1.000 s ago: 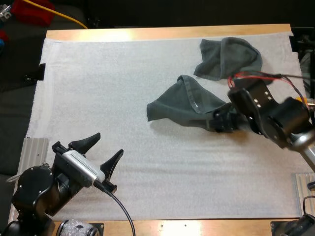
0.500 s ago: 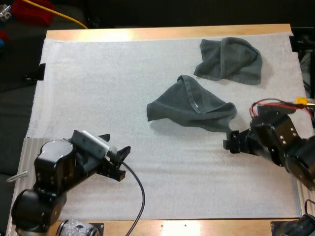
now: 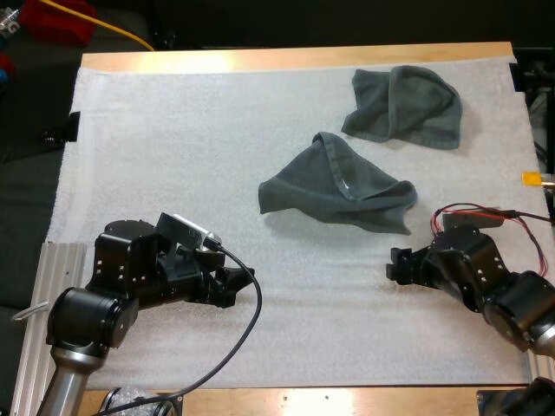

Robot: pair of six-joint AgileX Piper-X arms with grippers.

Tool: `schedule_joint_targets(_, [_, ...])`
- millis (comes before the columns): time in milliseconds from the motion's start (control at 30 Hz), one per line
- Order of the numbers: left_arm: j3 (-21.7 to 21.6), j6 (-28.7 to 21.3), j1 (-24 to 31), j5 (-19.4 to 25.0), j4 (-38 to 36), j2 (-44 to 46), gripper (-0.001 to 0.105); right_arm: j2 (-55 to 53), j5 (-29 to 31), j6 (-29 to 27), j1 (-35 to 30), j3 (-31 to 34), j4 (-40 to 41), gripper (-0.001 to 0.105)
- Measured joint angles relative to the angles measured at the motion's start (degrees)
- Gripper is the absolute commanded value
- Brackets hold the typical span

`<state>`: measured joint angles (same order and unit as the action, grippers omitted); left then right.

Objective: Pick towel from pile, fold and stack

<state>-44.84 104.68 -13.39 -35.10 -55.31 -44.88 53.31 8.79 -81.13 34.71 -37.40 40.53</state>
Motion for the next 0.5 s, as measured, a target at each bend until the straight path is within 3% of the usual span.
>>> schedule_joint_targets(167, [0.00,0.00,0.00,-0.10,-0.01,0.00,0.061,0.31,-1.88,0.00,-4.79,2.89,-5.11,0.077])
schedule_joint_targets(500, [0.00,0.50,0.00,-0.75,-0.01,0.00,0.061,9.86,-16.88,-1.70,-17.86,3.65,-12.34,0.077])
